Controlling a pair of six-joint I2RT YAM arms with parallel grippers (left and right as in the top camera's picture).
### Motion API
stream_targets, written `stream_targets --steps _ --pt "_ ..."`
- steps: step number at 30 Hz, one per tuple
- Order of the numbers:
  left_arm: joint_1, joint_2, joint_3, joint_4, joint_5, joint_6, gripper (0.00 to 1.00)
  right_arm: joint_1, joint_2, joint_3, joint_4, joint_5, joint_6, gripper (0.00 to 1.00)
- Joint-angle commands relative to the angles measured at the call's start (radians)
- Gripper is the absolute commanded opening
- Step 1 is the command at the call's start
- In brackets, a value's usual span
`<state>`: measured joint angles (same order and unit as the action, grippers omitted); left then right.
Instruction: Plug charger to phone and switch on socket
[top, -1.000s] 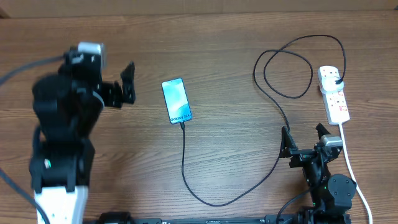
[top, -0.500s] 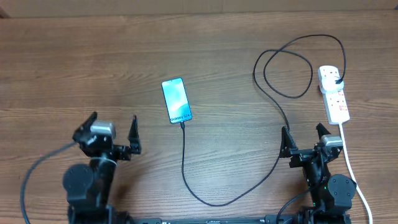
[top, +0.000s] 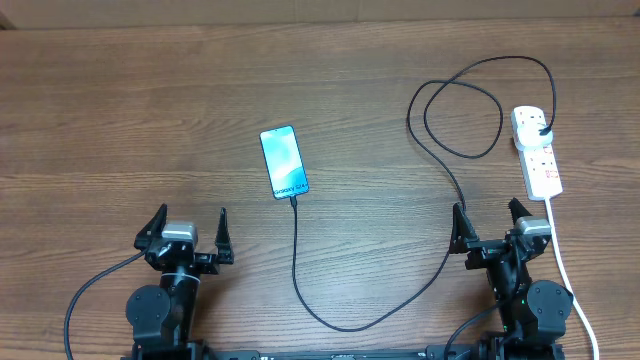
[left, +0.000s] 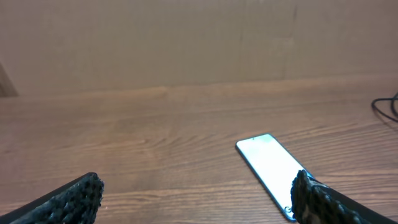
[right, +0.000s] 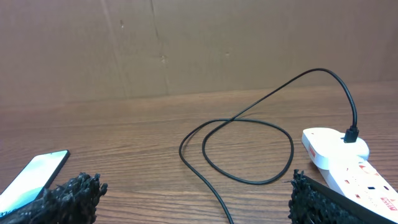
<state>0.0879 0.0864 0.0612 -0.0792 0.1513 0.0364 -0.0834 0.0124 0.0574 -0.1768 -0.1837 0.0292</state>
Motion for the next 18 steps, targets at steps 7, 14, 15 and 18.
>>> stream_targets --steps 7,14,15,18 --pt "0.012 -0.043 -0.045 -0.013 -0.033 0.021 1.00 0.006 -0.010 -0.005 0.004 -0.003 -0.001 1.00" --pt "0.012 -0.063 -0.045 -0.013 -0.036 0.020 1.00 0.006 -0.010 -0.005 0.004 -0.003 -0.001 1.00" --pt "0.012 -0.074 -0.045 -0.013 -0.036 0.020 1.00 0.006 -0.010 -0.005 0.004 -0.003 -0.001 1.00" --pt "0.012 -0.084 -0.045 -0.013 -0.035 0.019 1.00 0.006 -0.010 -0.005 0.004 -0.003 -0.001 1.00"
